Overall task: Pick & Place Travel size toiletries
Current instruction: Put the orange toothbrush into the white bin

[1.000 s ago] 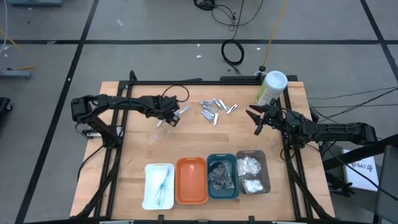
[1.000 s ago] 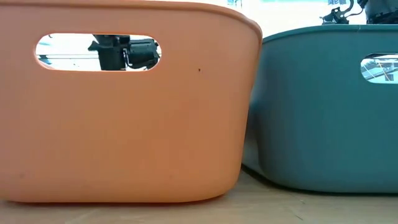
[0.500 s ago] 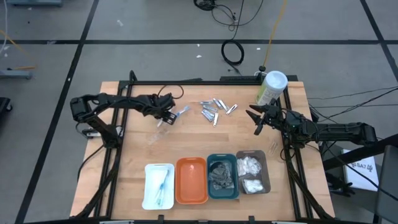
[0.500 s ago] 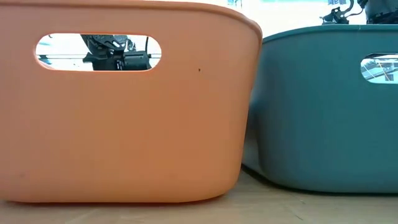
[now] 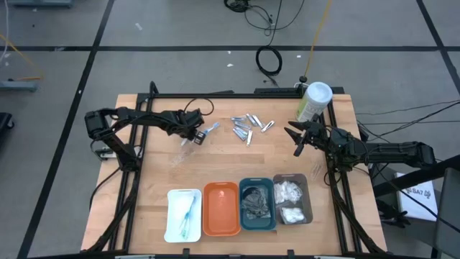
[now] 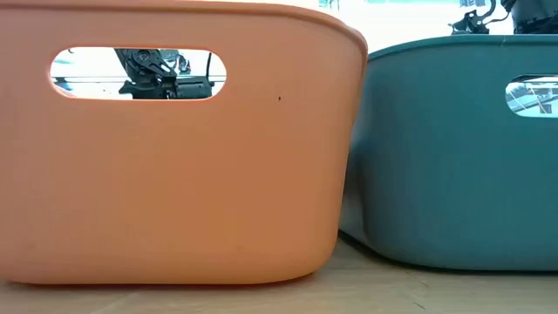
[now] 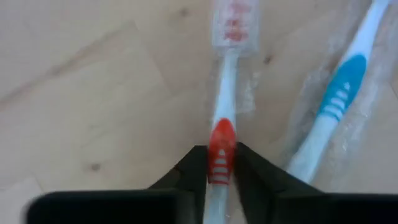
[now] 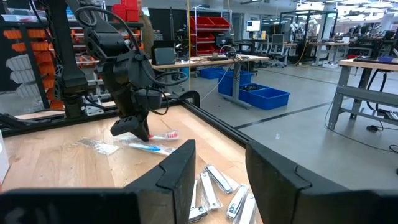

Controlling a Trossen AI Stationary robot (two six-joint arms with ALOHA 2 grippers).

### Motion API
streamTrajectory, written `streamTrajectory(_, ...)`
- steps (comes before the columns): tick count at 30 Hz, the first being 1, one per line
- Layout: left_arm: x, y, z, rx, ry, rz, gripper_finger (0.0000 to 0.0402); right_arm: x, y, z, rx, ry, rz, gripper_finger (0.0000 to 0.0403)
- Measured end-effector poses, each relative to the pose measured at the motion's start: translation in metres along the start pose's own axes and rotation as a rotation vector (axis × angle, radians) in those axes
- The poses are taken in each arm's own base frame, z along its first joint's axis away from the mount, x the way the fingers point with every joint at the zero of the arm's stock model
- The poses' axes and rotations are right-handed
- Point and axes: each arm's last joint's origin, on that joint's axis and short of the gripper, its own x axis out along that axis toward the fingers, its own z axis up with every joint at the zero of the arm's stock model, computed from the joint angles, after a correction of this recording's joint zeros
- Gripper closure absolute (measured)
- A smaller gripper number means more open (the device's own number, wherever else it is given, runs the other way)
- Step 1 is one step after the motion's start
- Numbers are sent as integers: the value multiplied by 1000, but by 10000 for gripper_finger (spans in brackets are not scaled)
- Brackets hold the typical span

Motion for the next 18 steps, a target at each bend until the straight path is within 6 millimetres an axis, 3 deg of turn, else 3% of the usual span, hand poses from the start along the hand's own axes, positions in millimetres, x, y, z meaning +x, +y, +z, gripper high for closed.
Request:
streamTrajectory(2,-5,2,0,3,-16,7,379,0,0,0,0,0,0,273)
streamTrajectory(10,-55,13,-8,-60,-107,-16,382,0,0,0,0,1,0,273)
streamTrajectory(14,-91,3,-30,-93,-142,-140,382,0,0,-1,1,6,0,273)
streamTrajectory(18,-125,-22,-68,-83,-210,-290,382,0,0,-1,-11,9,0,273)
